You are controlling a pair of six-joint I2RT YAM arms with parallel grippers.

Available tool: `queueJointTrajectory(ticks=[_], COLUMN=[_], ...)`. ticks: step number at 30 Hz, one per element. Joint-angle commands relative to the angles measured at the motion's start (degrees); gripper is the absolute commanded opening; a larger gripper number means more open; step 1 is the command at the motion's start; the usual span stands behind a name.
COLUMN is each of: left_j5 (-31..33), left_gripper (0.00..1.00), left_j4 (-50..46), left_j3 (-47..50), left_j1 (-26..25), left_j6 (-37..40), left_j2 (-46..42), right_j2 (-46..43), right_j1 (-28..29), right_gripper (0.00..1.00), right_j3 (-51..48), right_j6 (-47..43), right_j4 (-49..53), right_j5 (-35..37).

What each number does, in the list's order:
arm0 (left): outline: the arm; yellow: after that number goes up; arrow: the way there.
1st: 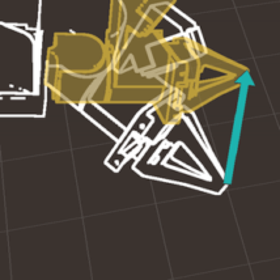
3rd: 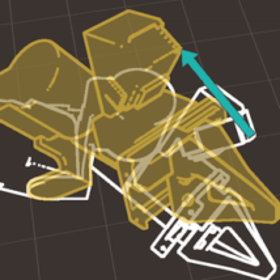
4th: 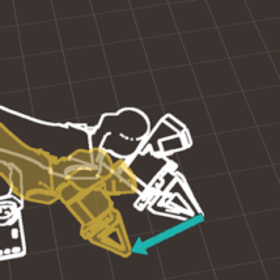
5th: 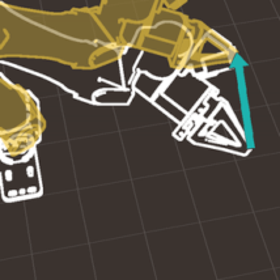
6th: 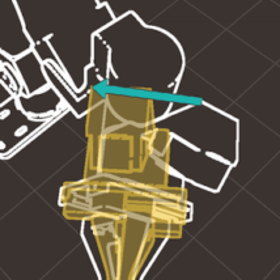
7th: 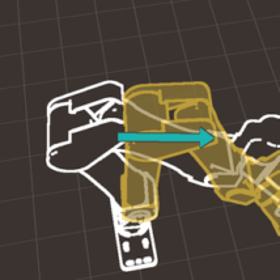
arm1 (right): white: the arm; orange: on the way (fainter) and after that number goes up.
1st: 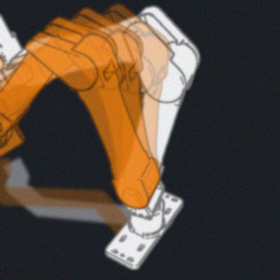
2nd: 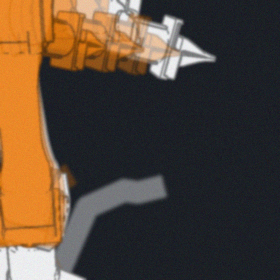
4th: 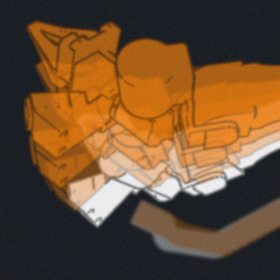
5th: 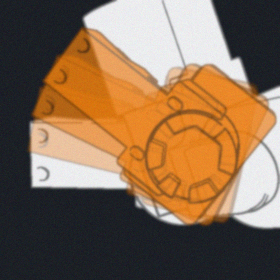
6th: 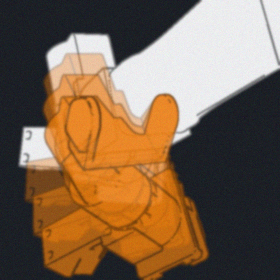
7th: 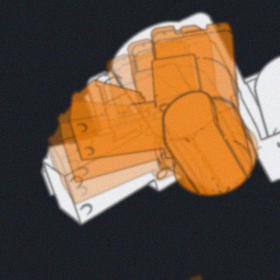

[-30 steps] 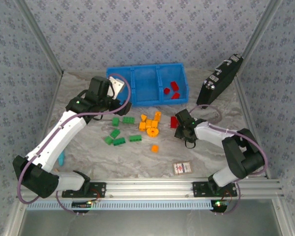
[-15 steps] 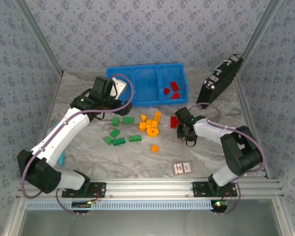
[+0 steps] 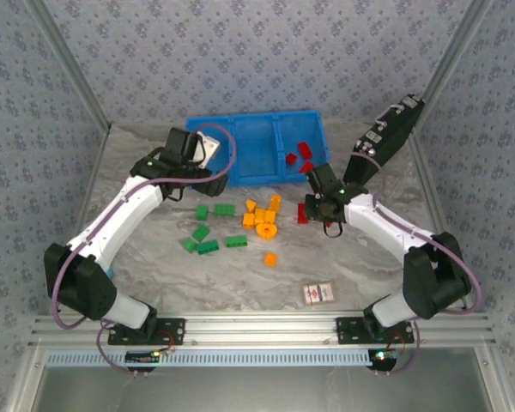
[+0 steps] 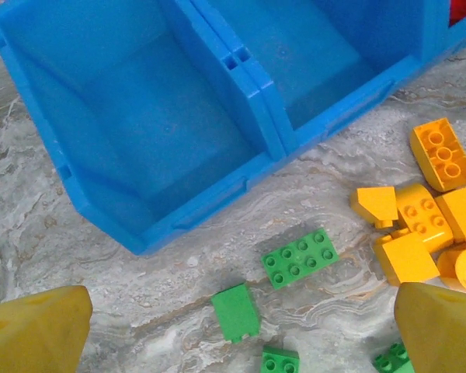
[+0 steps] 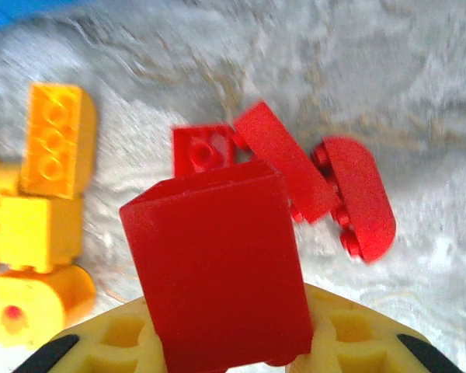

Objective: Sort the legos into containers by color
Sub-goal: Place the lego in the container.

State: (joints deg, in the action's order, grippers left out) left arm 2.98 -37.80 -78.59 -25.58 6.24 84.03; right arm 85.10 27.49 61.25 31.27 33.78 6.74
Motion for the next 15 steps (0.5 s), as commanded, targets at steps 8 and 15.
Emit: queueJointTrajectory(ticks=[8,15], left_j5=[-1.5,0.6], left_gripper=[1.0,1.0], left_j4=[-0.8,-5.2], left_j3=[-6.6,-10.3], left_j1=[1.9,2.0], left_j6=[2.4,2.6], left_j2=[4.2,7.5], right_j2=[19.0,34.4], right_j1=[-6.3,-9.3], right_gripper=[0.27,0.27], right_j3=[23.9,38.1], right_j6=[-14.4,-15.7], right_j4=[-2.0,-2.0], right_j5=[-1.4,-5.1])
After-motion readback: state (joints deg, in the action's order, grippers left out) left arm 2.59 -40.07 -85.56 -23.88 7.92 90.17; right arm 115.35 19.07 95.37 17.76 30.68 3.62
